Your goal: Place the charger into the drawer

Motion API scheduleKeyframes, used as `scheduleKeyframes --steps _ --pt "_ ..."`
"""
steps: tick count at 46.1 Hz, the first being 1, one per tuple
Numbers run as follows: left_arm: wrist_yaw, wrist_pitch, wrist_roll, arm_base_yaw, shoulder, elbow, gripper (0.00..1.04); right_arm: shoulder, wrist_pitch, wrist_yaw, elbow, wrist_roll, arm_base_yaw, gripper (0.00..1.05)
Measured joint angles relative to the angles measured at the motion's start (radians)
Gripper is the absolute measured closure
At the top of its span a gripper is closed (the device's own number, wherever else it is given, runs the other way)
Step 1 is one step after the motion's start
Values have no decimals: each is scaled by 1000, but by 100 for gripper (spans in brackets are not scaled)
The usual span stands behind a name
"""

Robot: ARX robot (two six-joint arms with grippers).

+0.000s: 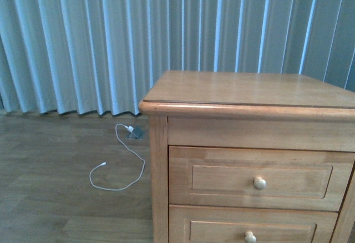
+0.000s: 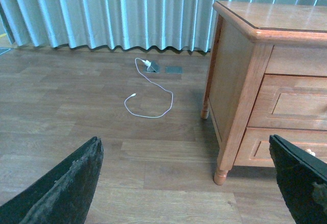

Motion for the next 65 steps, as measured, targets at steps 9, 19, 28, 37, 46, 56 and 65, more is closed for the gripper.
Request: scheduleKeyframes --steps 9,19,28,37,46,56,65 --pt "0 0 0 0 0 0 6 -279 -158 -40 -77 3 -98 8" --pt "0 0 0 0 0 0 6 -281 -159 -44 -78 3 -99 8" --pt "0 0 0 0 0 0 6 -335 33 28 -178 -34 -68 37" --pt "0 0 0 0 0 0 6 -433 0 127 -242 -43 39 81" --pt "0 0 0 0 0 0 6 -502 -38 130 -268 -45 39 103" --pt "0 0 0 0 0 0 6 -572 -87 130 -290 -46 39 103" --pt "0 0 0 0 0 0 6 -629 -103 130 -324 -46 40 103"
